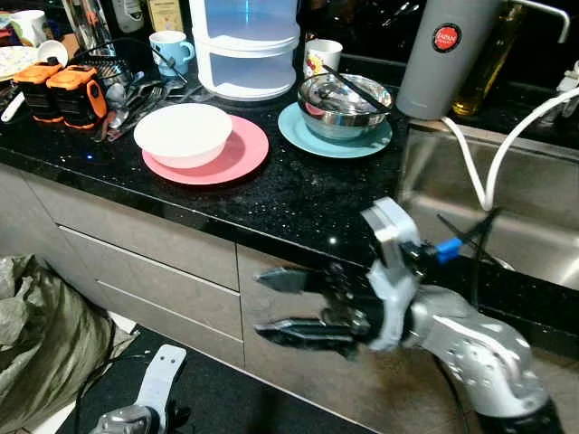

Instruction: Kitchen organization

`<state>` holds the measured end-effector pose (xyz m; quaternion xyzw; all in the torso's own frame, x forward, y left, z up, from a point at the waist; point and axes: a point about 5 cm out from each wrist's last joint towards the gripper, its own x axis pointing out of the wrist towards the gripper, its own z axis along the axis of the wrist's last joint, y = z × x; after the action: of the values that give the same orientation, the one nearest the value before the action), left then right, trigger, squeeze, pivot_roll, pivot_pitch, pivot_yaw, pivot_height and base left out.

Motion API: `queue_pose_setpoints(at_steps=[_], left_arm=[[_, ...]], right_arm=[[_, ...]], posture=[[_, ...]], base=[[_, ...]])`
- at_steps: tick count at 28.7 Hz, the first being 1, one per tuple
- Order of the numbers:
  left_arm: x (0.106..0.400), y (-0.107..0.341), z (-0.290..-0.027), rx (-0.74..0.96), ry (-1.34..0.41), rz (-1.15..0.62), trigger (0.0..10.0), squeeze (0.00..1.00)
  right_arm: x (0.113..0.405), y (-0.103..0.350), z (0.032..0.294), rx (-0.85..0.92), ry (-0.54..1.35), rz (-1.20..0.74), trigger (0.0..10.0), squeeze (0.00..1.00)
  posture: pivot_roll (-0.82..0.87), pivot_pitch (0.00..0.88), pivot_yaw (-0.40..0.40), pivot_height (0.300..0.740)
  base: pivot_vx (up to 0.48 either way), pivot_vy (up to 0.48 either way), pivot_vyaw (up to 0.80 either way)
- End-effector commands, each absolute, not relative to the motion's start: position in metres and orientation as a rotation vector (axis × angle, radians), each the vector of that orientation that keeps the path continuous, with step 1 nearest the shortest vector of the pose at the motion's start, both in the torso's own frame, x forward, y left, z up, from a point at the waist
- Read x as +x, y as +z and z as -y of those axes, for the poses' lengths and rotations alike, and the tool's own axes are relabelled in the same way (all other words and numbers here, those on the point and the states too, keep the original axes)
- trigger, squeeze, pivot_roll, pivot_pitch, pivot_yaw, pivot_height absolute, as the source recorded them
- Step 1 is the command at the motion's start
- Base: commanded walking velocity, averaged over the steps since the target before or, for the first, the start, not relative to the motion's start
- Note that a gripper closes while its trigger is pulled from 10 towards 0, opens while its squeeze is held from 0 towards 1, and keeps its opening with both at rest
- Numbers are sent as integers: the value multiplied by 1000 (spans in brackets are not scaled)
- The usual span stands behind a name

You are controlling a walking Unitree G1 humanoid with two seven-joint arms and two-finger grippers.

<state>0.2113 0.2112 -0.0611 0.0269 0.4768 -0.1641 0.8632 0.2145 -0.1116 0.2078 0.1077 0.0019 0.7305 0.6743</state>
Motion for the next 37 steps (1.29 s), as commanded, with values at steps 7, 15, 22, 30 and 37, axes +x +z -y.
queue_pose_setpoints(at_steps=[7, 15, 22, 30, 37], left_arm=[[205, -65, -214, 70, -355, -1035, 10000, 0], [204, -64, -214, 73, -363, -1036, 10000, 0], [204, -64, -214, 82, -376, -1042, 10000, 0], [205, -64, -212, 92, -394, -1043, 10000, 0], [207, -63, -211, 102, -405, -1043, 10000, 0]], right_arm=[[195, 200, 120, 192, 1745, -112, 10000, 0], [229, 172, 126, 78, 1408, -133, 10000, 0], [231, 169, 105, 247, 1319, -41, 10000, 0], [225, 156, 98, 197, 1381, -112, 10000, 0], [228, 149, 95, 190, 1391, -176, 10000, 0]], posture=[[17, 107, 3, 740], [16, 123, -2, 740], [13, 135, 0, 740], [-5, 147, -11, 740], [-16, 146, -12, 740]], base=[[0, 0, 0], [0, 0, 0], [0, 0, 0], [0, 0, 0], [0, 0, 0]])
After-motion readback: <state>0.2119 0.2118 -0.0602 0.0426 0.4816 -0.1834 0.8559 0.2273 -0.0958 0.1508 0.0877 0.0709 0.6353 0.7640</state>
